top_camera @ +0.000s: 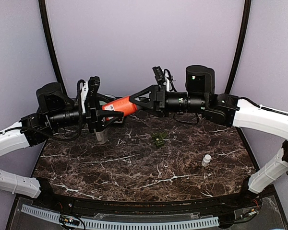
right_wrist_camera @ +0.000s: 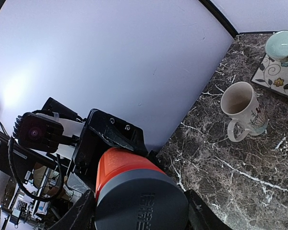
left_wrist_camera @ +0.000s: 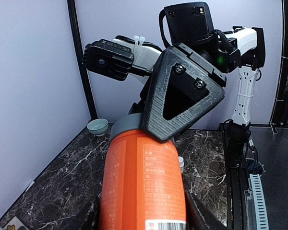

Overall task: Sort the pills into containers
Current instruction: Pass from the left arm to the right, then place the pill bottle at the center of the board.

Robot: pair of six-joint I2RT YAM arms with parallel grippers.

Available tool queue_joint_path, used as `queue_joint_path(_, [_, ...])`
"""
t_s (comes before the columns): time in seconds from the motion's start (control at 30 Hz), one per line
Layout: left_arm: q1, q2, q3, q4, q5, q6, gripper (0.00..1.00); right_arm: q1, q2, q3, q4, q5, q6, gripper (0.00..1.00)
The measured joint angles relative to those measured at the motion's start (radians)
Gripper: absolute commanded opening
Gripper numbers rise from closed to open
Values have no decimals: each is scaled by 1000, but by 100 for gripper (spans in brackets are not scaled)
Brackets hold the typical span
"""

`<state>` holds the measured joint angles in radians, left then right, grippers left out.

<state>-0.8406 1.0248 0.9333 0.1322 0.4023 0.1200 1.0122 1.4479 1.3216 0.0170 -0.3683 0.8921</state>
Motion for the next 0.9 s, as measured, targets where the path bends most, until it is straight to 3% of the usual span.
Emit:
queue_joint_path(0.27, [-18, 18, 0, 43, 23, -27, 72, 24, 0, -37, -21, -24, -42, 0])
queue_joint_path(0.63, [-20, 12, -1, 79, 13, -38, 73, 20, -2, -65, -100, -18, -84, 0])
queue_joint_path(0.9, [-20, -26, -29, 85, -85, -48, 73, -19, -27, -15, -338, 201, -246, 0])
